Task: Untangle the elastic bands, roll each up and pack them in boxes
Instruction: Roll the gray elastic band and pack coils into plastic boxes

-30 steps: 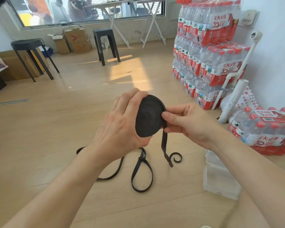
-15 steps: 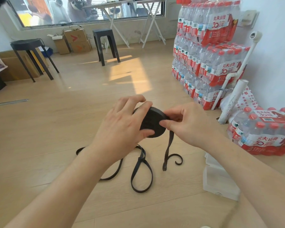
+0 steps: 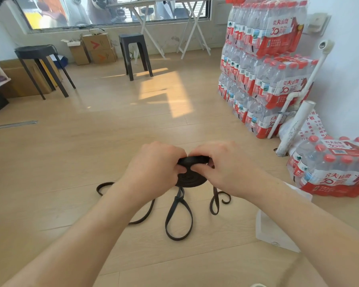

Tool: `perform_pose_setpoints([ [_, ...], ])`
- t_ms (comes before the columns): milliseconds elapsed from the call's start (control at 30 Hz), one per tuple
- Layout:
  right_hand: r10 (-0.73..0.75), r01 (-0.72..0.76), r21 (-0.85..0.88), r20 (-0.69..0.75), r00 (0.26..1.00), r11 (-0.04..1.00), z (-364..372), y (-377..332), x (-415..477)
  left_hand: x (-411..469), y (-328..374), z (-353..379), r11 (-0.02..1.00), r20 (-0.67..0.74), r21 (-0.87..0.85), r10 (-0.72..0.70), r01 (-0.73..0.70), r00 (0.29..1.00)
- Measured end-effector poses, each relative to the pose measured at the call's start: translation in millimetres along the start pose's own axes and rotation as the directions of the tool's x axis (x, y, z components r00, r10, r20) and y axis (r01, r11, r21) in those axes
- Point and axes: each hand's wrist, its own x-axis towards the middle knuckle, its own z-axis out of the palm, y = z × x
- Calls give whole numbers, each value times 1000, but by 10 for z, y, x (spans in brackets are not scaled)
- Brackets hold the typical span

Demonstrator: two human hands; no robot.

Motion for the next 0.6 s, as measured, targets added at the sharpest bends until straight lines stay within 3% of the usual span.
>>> perform_pose_setpoints([
  [67, 88, -80, 166, -39, 995, 983, -35, 35, 5, -1, -56, -38, 995, -53, -92, -52, 47, 997],
  [200, 93, -62, 185, -166, 982, 981, -93, 86, 8, 14, -128, -71, 959, -130, -261, -146, 108, 981],
  [600, 156, -90, 377, -149, 977, 922, -145, 103, -5, 14, -128, -55, 864, -130, -484, -228, 139, 965],
])
